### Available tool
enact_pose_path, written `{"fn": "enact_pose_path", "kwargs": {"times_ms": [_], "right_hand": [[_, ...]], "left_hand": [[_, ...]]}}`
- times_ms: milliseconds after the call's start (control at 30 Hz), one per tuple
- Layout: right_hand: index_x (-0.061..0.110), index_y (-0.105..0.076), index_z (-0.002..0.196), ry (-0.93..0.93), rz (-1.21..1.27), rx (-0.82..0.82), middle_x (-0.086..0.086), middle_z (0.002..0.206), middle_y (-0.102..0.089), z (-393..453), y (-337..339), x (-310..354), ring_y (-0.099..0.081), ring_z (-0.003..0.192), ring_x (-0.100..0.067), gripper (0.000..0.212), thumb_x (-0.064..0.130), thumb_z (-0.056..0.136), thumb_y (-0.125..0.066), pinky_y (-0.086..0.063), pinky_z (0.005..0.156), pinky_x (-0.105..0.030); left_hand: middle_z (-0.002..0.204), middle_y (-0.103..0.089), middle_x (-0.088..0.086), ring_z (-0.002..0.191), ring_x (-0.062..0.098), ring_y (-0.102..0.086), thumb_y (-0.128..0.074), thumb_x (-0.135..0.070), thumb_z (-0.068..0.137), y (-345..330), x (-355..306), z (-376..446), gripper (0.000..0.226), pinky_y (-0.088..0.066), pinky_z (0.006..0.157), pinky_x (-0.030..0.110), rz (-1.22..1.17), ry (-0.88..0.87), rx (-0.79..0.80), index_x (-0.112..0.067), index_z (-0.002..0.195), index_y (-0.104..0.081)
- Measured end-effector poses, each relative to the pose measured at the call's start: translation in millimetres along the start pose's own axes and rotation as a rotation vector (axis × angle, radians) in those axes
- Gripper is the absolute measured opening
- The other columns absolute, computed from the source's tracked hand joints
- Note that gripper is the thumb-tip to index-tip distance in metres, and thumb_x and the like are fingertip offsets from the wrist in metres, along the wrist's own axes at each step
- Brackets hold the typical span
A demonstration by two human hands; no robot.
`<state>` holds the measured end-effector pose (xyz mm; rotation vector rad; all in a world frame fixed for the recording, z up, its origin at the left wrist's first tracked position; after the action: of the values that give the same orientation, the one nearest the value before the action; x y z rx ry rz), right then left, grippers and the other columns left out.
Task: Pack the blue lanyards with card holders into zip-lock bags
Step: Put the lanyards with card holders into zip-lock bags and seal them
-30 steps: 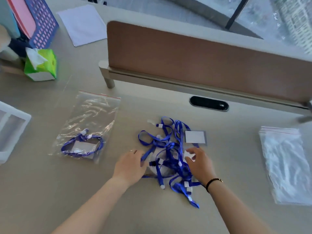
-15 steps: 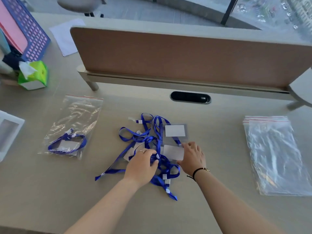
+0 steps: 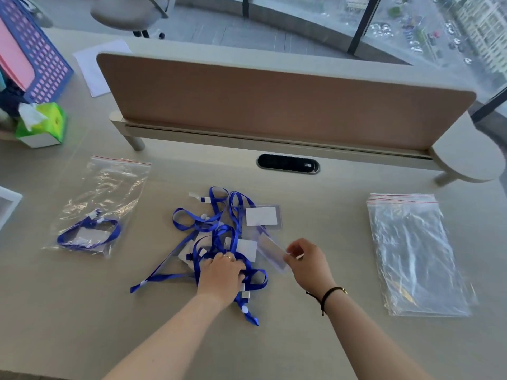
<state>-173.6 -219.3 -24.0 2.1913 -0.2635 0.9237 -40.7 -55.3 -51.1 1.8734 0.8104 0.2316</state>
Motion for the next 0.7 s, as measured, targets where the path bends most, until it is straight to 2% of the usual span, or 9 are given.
{"fn": "enact_pose_path", "kwargs": {"times_ms": [100,267,367,433,500,567,600,667,700], "right_hand": [[0.023,-0.057,0.084,-0.019,0.048,-0.020,0.008,0.087,-0.064,-3,9,-5,-0.061,0.075,-0.015,0.011,0.017,0.088,-0.064,-0.041,0.057,-0.021],[0.023,-0.051,0.084,-0.064,0.083,-0.035,0.003,0.094,-0.064,-10,12,-6,-0.068,0.079,-0.029,0.012,0.021,0.091,-0.061,-0.044,0.049,-0.028],[0.027,-0.050,0.091,-0.050,0.124,-0.024,0.001,0.091,-0.069,-16,11,4,-0.067,0.074,-0.028,0.013,0.016,0.092,-0.057,-0.043,0.048,-0.027],[0.035,-0.052,0.101,-0.027,0.151,-0.011,0.001,0.089,-0.070,-23,11,14,-0.064,0.067,-0.023,0.025,0.011,0.092,-0.052,-0.043,0.047,-0.026],[0.042,-0.058,0.101,0.009,0.158,0.001,0.004,0.091,-0.069,-30,12,24,-0.060,0.064,-0.016,0.036,0.009,0.093,-0.048,-0.045,0.050,-0.026],[0.042,-0.066,0.096,0.050,0.133,0.006,0.012,0.086,-0.067,-38,15,37,-0.056,0.056,-0.003,0.038,0.009,0.096,-0.047,-0.044,0.054,-0.019],[0.039,-0.069,0.097,0.072,0.107,0.010,0.015,0.078,-0.064,-40,17,44,-0.053,0.050,0.000,0.037,0.009,0.097,-0.048,-0.040,0.051,-0.014],[0.031,-0.071,0.109,0.130,0.050,0.022,0.019,0.073,-0.057,-47,22,61,-0.053,0.053,0.003,0.028,0.014,0.096,-0.053,-0.035,0.051,-0.009],[0.031,-0.069,0.117,0.170,0.003,0.020,0.020,0.079,-0.057,-50,25,70,-0.056,0.063,0.003,0.027,0.022,0.094,-0.058,-0.037,0.057,-0.008]], "left_hand": [[0.115,-0.061,-0.006,0.110,0.019,-0.054,-0.047,-0.038,0.102,1,-2,2,0.025,-0.040,0.094,0.036,-0.072,0.018,-0.026,-0.028,0.114,-0.066],[0.087,-0.071,-0.008,0.082,0.014,-0.066,-0.050,-0.031,0.102,30,-3,-8,0.015,-0.055,0.078,0.039,-0.582,0.093,-0.068,-0.026,0.102,-0.064],[0.083,-0.073,-0.007,0.079,0.010,-0.066,-0.051,-0.025,0.102,63,-7,-23,0.014,-0.054,0.072,0.032,-0.760,0.079,-0.145,-0.024,0.097,-0.064],[0.083,-0.073,-0.007,0.080,0.006,-0.063,-0.053,-0.023,0.102,88,-10,-36,0.014,-0.047,0.068,0.020,-0.806,0.062,-0.217,-0.021,0.095,-0.065],[0.083,-0.074,-0.007,0.077,0.005,-0.064,-0.054,-0.021,0.101,115,-12,-48,0.015,-0.048,0.066,0.017,-0.864,0.055,-0.291,-0.019,0.094,-0.067],[0.083,-0.076,-0.006,0.066,0.005,-0.064,-0.055,-0.022,0.101,140,-14,-58,0.016,-0.049,0.063,0.023,-1.002,0.044,-0.307,-0.021,0.093,-0.069],[0.084,-0.076,-0.003,0.067,0.011,-0.065,-0.054,-0.026,0.099,153,-17,-64,0.017,-0.052,0.065,0.031,-1.055,0.029,-0.306,-0.024,0.093,-0.070],[0.089,-0.076,0.008,0.082,0.036,-0.067,-0.052,-0.034,0.095,178,-22,-73,0.022,-0.055,0.078,0.052,-1.131,-0.011,-0.318,-0.026,0.094,-0.072],[0.093,-0.076,0.009,0.087,0.038,-0.069,-0.051,-0.033,0.096,190,-24,-77,0.024,-0.056,0.083,0.055,-1.176,-0.028,-0.329,-0.026,0.094,-0.073]]}}
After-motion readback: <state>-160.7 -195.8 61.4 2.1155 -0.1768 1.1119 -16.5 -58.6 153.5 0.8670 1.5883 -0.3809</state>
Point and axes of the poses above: each hand's wrist, its own z-axis towards the middle knuckle, its own y-axis out of the back of the hand, x = y × z, the point moved 6 cm from there along z, towards the middle knuckle
